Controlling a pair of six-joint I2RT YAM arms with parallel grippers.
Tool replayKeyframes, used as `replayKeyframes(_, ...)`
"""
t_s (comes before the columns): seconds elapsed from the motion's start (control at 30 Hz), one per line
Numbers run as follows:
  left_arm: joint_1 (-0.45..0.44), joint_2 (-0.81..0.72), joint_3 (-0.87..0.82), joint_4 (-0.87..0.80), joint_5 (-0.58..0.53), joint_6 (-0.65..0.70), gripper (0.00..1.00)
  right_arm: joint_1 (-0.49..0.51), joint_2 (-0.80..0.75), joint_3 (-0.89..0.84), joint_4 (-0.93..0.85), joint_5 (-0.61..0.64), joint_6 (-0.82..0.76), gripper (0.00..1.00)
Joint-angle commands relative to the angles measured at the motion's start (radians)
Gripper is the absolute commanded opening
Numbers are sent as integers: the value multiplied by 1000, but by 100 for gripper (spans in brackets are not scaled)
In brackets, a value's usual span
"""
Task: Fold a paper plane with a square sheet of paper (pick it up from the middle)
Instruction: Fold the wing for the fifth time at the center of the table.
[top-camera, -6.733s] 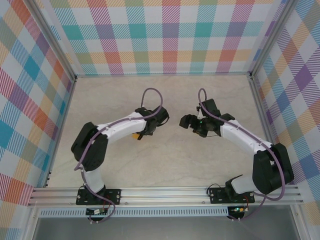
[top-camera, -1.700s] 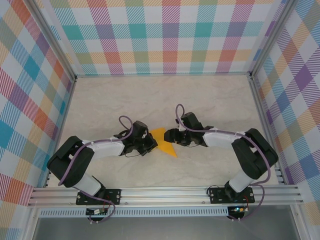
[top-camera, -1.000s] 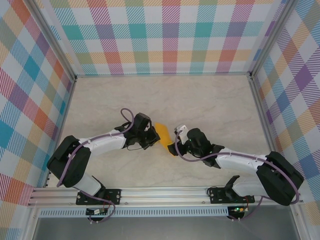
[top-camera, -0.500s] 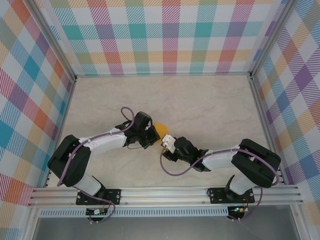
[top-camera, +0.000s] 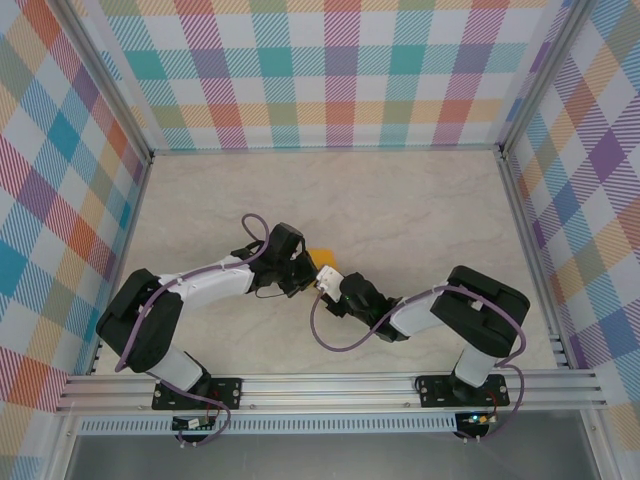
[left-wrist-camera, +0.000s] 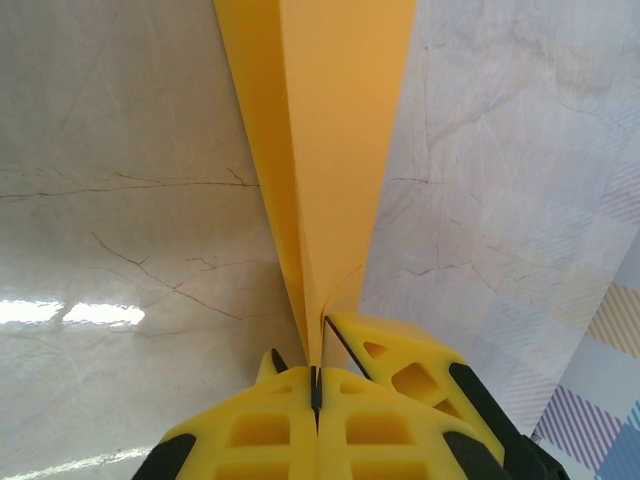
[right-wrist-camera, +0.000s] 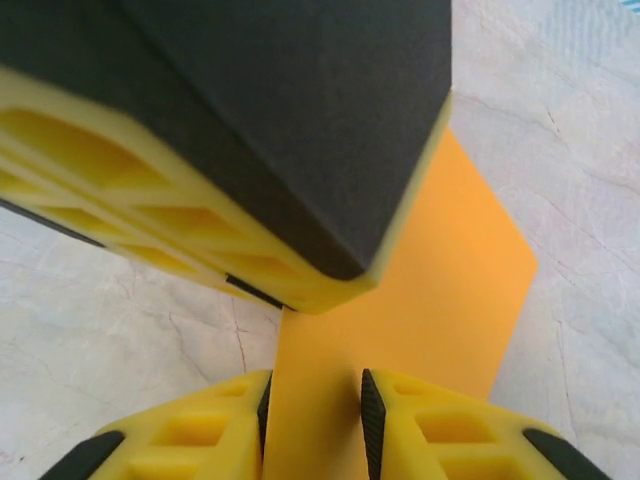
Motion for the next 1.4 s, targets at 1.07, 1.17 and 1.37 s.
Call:
replayKeyframes(1.07, 121, -230, -149, 79, -51, 192, 73, -316, 4, 44, -36, -609, 688, 2)
replayKeyframes(1.17, 111, -212, -170, 132, -42, 186, 74, -338, 18, 47, -26, -648, 736, 1)
replayKeyframes(1.37, 77, -148, -183, 223, -18, 174, 73, -359, 34, 49, -30, -694, 811, 0)
